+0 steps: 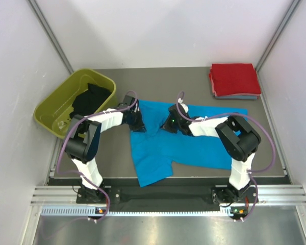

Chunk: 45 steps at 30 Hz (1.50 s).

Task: Fold and stack the t-shirts
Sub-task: Fold the tshirt

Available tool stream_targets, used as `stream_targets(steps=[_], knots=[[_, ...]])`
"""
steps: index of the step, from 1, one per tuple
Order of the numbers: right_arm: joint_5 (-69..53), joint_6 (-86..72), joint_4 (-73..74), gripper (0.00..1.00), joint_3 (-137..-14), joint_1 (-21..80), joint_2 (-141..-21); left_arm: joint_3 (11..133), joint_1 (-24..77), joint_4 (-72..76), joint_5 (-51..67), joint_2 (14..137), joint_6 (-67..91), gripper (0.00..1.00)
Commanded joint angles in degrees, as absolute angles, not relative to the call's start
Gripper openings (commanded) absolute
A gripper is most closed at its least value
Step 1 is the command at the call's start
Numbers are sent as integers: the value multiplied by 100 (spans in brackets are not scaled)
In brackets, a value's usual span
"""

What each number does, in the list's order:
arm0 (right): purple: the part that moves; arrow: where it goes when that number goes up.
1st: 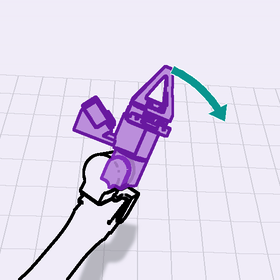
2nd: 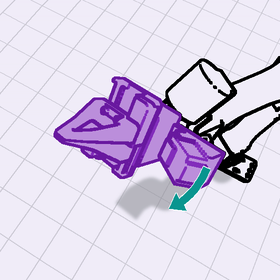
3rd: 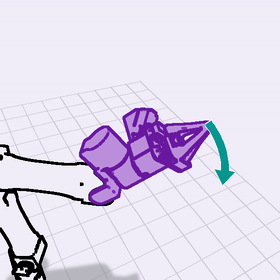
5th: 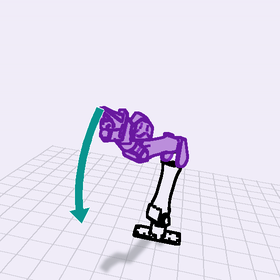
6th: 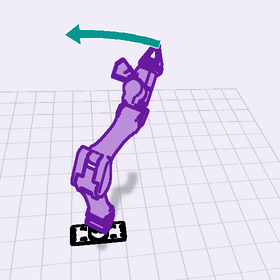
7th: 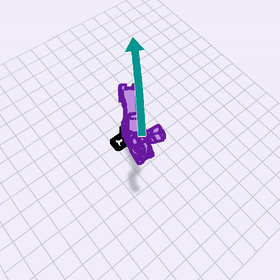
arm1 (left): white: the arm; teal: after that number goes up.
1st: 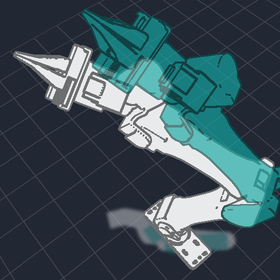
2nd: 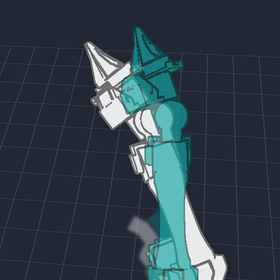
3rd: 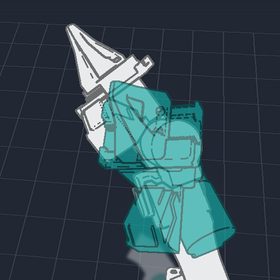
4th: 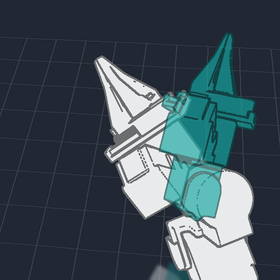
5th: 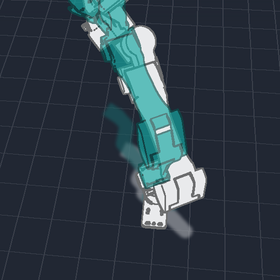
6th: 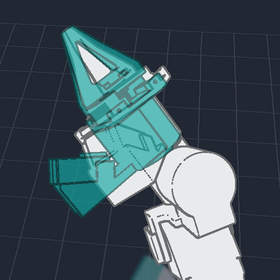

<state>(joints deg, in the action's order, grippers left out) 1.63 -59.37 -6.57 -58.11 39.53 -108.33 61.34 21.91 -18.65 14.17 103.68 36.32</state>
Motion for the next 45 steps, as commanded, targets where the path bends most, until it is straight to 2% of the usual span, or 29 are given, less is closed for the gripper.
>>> stream_targets(steps=[1,15,26,29,32,33,45], knots=[[474,-5599,-397,0,-6091,4017,-10398,6398,2206,-1977,1213,10389,3577,0],[633,-4773,1317,2,-6513,4008,-9993,6679,2206,-2495,941,10407,3498,0],[414,-4167,1681,6,-7084,3946,-10160,6935,2206,-2962,580,10476,3331,0],[290,-3999,1660,9,-7312,3894,-10309,7004,2206,-3075,387,10494,3270,0],[307,-3850,1915,24,-7628,3867,-10634,7197,2206,-3216,211,10555,3199,0],[308,-3832,1951,26,-7655,3867,-10652,7233,2206,-3260,185,10573,3173,0],[194,-4517,1548,31,-6900,3893,-10424,7717,2197,-3603,-290,10828,2971,0]])
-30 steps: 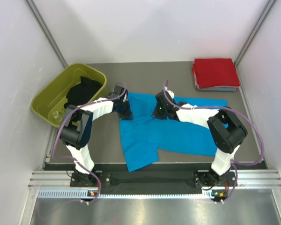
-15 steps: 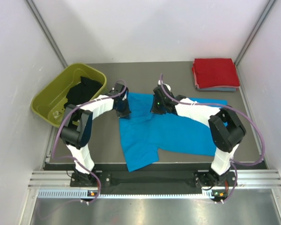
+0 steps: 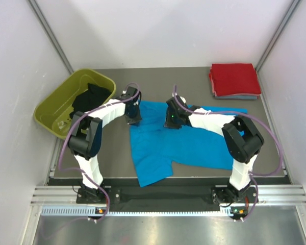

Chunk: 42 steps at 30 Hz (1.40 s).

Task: Fold and stack the t-shirts
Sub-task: Fold the tshirt

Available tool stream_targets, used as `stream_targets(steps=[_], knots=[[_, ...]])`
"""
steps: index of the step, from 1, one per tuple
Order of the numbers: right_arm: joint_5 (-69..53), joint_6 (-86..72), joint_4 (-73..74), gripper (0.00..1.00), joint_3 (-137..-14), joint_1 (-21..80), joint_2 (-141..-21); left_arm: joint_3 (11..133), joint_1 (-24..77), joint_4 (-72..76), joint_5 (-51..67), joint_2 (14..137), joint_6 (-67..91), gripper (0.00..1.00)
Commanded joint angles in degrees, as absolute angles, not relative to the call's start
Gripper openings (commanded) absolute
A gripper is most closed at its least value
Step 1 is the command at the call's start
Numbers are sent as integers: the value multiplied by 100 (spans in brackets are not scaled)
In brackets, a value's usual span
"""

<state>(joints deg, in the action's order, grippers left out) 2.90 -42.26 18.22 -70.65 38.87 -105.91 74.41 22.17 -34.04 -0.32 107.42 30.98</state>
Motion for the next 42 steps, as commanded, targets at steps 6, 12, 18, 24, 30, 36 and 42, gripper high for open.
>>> stream_targets(steps=[6,12,18,24,30,36,42], knots=[[211,-4825,1002,29,-6697,3929,-10512,7928,2197,-3735,-430,10960,2944,0],[255,-4948,791,30,-6741,3938,-10617,7963,2197,-3753,-404,11021,2918,0],[360,-5159,940,30,-6908,3955,-10881,7998,2197,-3735,-396,11048,2918,0],[509,-5273,949,29,-6961,3999,-10986,7981,2197,-3727,-369,11022,2936,0],[641,-5160,940,1,-6926,4017,-10837,7963,2197,-3727,-255,10960,2971,0],[765,-4896,1318,0,-6856,3964,-10354,8121,2197,-3990,-246,10907,2962,0],[572,-4676,1617,0,-6733,3867,-10064,8270,2197,-4315,-62,10819,2892,0]])
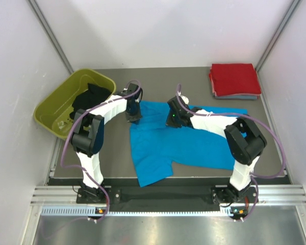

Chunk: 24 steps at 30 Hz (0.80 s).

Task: Fold and stack the t-shirts
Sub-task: Fold the tshirt

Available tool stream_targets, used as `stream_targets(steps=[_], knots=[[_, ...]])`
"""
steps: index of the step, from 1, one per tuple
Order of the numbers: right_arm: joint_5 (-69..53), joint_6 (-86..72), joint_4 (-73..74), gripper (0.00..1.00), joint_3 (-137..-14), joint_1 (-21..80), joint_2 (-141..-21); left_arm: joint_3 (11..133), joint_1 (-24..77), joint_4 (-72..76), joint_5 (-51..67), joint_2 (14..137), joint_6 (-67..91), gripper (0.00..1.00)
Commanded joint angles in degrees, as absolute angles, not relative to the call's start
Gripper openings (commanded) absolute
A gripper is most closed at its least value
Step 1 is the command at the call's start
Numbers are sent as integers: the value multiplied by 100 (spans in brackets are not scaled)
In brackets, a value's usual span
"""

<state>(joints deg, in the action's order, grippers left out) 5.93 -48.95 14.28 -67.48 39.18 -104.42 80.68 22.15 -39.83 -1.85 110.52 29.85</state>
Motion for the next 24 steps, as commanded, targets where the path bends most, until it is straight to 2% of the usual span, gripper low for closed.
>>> stream_targets(steps=[1,12,17,20,23,24], knots=[[536,-4650,1608,0,-6715,3850,-10029,8288,2197,-4342,-27,10802,2892,0],[334,-4395,1740,4,-6636,3788,-10142,7998,2206,-4395,641,10723,2997,0],[431,-4228,1828,7,-6671,3762,-10283,7884,2232,-4455,562,10793,3006,0],[431,-4140,1942,13,-6741,3692,-10362,7910,2259,-4570,422,10846,2936,1],[378,-3947,2013,21,-6776,3683,-10266,8085,2259,-4816,132,10846,2839,9],[352,-3929,2047,23,-6768,3665,-10222,8156,2259,-4895,71,10828,2813,18]])
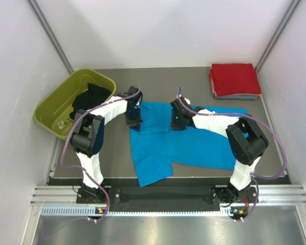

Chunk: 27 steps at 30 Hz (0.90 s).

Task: Fold and stack the t-shirts
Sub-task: Fold the tshirt

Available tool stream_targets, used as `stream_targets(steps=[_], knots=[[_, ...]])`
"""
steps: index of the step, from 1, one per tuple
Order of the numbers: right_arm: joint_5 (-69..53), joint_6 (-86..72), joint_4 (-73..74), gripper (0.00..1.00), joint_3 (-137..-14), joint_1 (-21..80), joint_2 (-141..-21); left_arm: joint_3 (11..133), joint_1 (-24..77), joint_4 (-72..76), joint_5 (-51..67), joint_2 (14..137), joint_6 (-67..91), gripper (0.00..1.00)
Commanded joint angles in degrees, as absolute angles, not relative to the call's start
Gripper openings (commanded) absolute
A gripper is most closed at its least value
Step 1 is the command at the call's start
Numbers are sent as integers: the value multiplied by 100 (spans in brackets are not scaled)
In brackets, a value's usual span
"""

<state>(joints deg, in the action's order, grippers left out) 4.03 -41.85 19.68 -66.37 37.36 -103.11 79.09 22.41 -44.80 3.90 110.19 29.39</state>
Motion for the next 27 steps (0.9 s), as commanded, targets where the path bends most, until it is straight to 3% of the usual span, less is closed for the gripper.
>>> stream_targets(steps=[1,5,18,27], knots=[[308,-3903,2057,25,-6759,3622,-10100,8322,2259,-4930,62,10785,2769,22],[316,-3832,2030,29,-6610,3376,-9783,8937,2259,-4905,237,10819,2532,34],[712,-3340,1872,23,-6644,1443,-9949,10853,2232,-4596,-685,12830,2399,30],[1046,-3252,2048,21,-7198,862,-10757,11259,2083,-4782,-1415,13535,2786,29]])
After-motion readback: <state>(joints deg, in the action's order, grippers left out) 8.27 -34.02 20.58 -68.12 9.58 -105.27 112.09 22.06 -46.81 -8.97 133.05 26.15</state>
